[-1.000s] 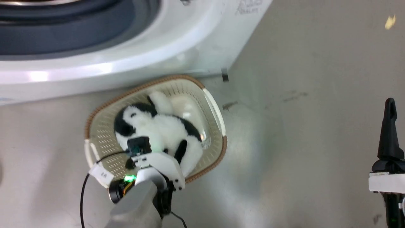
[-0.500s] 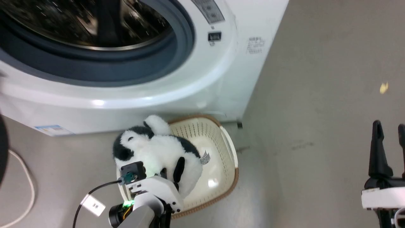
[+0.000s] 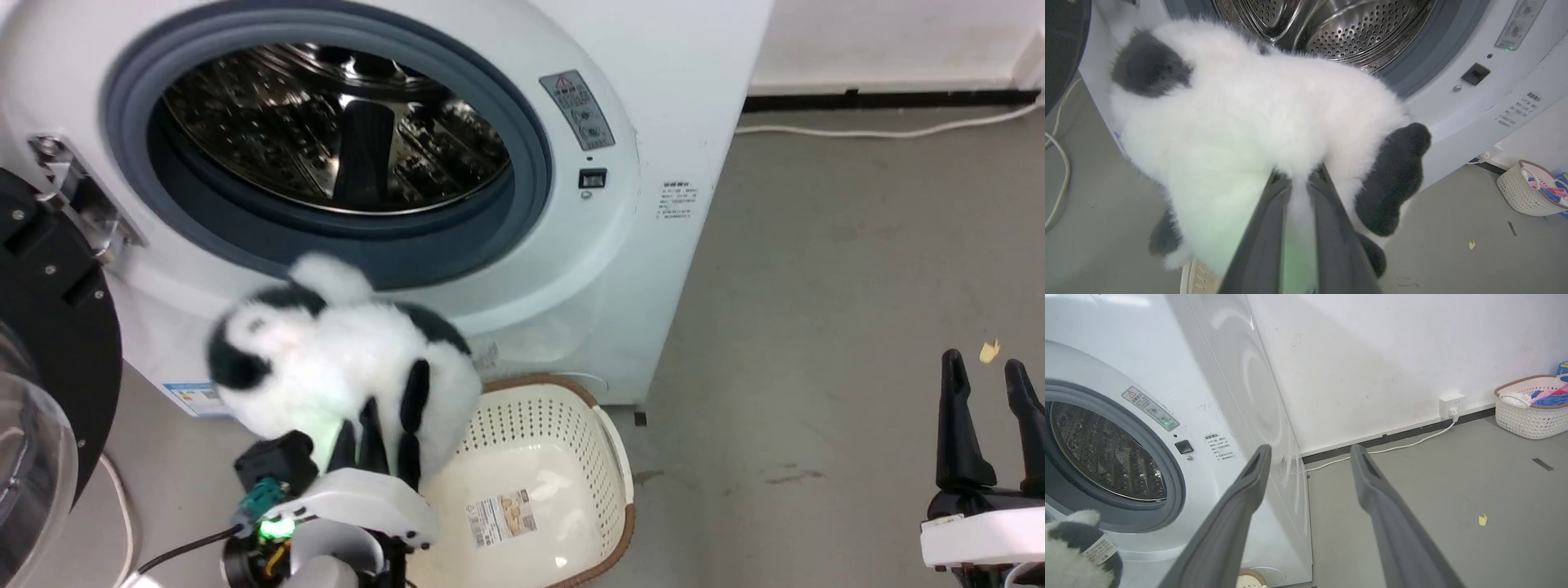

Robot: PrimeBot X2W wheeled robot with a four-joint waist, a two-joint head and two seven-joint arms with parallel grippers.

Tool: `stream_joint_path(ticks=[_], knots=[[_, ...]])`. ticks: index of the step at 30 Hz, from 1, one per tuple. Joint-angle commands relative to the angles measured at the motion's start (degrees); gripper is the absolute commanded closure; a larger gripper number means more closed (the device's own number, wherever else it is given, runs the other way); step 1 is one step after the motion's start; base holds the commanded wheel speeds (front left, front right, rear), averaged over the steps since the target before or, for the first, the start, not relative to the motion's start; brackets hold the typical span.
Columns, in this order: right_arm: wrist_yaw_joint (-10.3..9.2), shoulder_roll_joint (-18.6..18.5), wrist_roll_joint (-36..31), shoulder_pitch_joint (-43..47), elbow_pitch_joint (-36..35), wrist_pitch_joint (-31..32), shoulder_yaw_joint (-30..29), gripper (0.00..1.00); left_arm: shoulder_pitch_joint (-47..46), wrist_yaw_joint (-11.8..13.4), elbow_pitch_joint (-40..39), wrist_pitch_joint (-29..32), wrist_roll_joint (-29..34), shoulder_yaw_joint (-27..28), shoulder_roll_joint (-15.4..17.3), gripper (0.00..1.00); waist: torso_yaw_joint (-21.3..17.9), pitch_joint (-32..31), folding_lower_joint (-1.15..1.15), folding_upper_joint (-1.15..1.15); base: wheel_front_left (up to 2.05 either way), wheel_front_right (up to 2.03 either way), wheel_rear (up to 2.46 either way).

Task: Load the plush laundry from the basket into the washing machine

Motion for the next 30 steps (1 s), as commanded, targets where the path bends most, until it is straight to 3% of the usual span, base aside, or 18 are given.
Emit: stream_joint_path(ticks=[1,6,11,19,30], knots=[[-0.04,0.04,0.51,0.99,0.10,-0.06,-0.02,0.00,0.53,0.26,-1.53,-0.38,1.30,0.59,0.22,1.00,0.07,-0.42,0.01,0.00,0.00,0.00,0.00],[-0.04,0.04,0.64,1.36,0.23,-0.14,-0.15,0.00,0.95,-0.17,-6.98,-0.39,8.44,3.07,0.31,1.00,-0.09,-1.02,0.01,0.00,0.00,0.00,0.00],[-0.04,0.04,0.70,1.37,0.11,-0.14,-0.16,0.00,-0.82,-3.01,-7.59,-0.39,14.63,4.14,0.41,1.00,-0.34,-0.89,0.01,0.00,0.00,0.00,0.00],[-0.04,0.04,0.71,0.66,-1.07,0.08,-0.49,0.00,-7.16,-7.15,-3.35,-0.39,19.50,7.27,-2.01,1.00,-0.60,1.48,0.01,0.00,0.00,0.00,0.00],[-0.04,0.04,-0.07,-2.03,-3.90,1.28,-0.38,0.00,-21.48,-11.95,8.73,-0.39,20.60,12.75,-5.04,1.00,-1.56,9.32,0.01,0.00,0.00,0.00,0.00]])
